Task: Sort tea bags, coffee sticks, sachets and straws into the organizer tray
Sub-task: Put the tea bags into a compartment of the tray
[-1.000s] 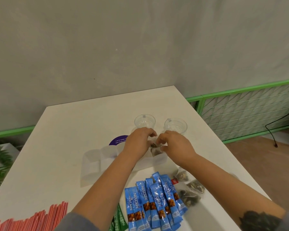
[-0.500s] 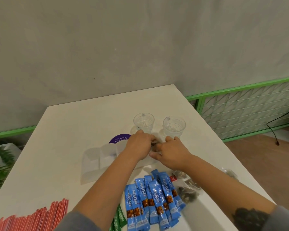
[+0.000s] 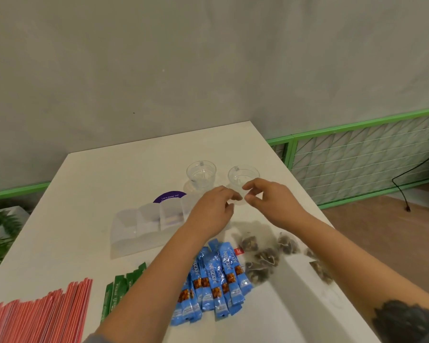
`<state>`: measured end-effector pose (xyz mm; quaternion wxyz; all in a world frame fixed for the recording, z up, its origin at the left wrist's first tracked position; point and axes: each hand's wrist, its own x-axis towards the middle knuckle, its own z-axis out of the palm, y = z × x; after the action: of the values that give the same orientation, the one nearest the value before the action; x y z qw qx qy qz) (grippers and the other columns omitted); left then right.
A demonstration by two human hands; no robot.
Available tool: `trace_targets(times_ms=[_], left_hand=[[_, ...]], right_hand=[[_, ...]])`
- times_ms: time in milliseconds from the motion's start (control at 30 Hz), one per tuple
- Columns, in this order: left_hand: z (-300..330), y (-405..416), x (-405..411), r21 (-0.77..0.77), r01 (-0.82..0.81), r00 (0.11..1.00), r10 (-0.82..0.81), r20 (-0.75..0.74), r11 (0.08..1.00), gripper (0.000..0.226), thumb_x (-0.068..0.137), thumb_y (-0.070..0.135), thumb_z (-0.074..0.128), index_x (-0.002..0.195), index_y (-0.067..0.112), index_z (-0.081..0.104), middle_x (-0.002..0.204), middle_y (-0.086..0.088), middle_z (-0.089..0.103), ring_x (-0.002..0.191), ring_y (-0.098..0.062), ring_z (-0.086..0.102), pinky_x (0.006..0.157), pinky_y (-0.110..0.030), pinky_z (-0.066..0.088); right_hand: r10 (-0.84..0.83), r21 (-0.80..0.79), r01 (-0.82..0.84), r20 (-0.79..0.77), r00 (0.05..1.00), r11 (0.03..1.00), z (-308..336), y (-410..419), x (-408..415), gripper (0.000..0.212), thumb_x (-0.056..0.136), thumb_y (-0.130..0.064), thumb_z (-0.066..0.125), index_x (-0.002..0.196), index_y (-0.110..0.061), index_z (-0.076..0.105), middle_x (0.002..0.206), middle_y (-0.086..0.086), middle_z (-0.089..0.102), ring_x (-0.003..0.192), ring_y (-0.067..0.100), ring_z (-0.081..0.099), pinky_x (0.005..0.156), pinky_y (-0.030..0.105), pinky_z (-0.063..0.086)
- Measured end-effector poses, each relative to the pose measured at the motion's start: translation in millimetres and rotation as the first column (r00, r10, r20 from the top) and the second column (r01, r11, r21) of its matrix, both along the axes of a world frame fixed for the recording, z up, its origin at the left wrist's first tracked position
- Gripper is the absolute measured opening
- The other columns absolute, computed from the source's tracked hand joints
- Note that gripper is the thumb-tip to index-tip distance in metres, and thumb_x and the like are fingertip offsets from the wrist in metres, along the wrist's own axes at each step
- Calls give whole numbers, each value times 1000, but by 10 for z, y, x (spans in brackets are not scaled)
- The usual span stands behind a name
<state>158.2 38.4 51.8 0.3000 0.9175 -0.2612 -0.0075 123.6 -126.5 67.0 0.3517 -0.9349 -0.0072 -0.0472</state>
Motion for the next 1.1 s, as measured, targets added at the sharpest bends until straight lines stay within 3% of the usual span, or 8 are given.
trace_targets(times_ms=[100,300,400,633,833,967,1100], left_hand=[[-54,-127,-117,83,83,995,-77,-70,993,31,87,16,60,117,23,62,118,3,60,94,-9,60,86,-24,47],[-205,-284,-271,258,148,978,-103,-182,955,44,79,23,68,122,28,58,120,4,57,108,-12,55,92,-33,48],[-283,-330,-295,339,168,976,-108,-191,926,41,82,20,65,121,28,59,122,3,56,112,-14,54,93,-36,48],[-357,-484,-247,459,146,970,-35,-240,876,35,85,5,57,116,19,65,117,-2,63,105,-19,61,94,-32,50],[-416,-487,-254,410,61,983,16,-183,910,21,87,7,57,103,16,68,109,-3,64,98,-19,62,87,-30,50],[-384,-446,-274,299,20,992,18,-124,954,18,86,8,58,100,15,68,103,-3,65,92,-16,60,79,-23,46],[-289,-423,-279,203,-17,995,37,-97,979,17,86,6,59,98,13,68,99,-2,66,83,-10,58,77,-20,47]], right_hand=[[-11,18,11,5,1000,1000,4,-125,-94,24,91,-30,56,115,-28,59,99,-11,64,68,-3,46,73,22,35],[-19,34,19,0,1000,999,8,-347,-259,23,91,-30,56,114,-30,59,96,-16,61,68,-6,46,68,18,35],[-7,48,8,-11,1000,999,-16,-428,-344,22,91,-28,56,113,-31,59,95,-17,61,66,-6,48,64,12,35],[76,30,-74,-67,995,997,-43,-517,-505,23,89,-21,59,109,-32,62,98,-15,62,69,0,50,67,15,39],[248,-107,-267,-158,956,958,-89,-477,-592,31,85,-8,61,107,-29,66,107,-9,61,80,7,52,79,21,42],[306,-193,-348,-216,927,917,-163,-423,-617,43,80,2,56,107,-31,66,101,-8,56,89,12,54,81,26,44],[355,-270,-421,-262,897,866,-220,-345,-626,49,77,5,55,112,-28,64,113,0,56,102,19,54,86,34,47]])
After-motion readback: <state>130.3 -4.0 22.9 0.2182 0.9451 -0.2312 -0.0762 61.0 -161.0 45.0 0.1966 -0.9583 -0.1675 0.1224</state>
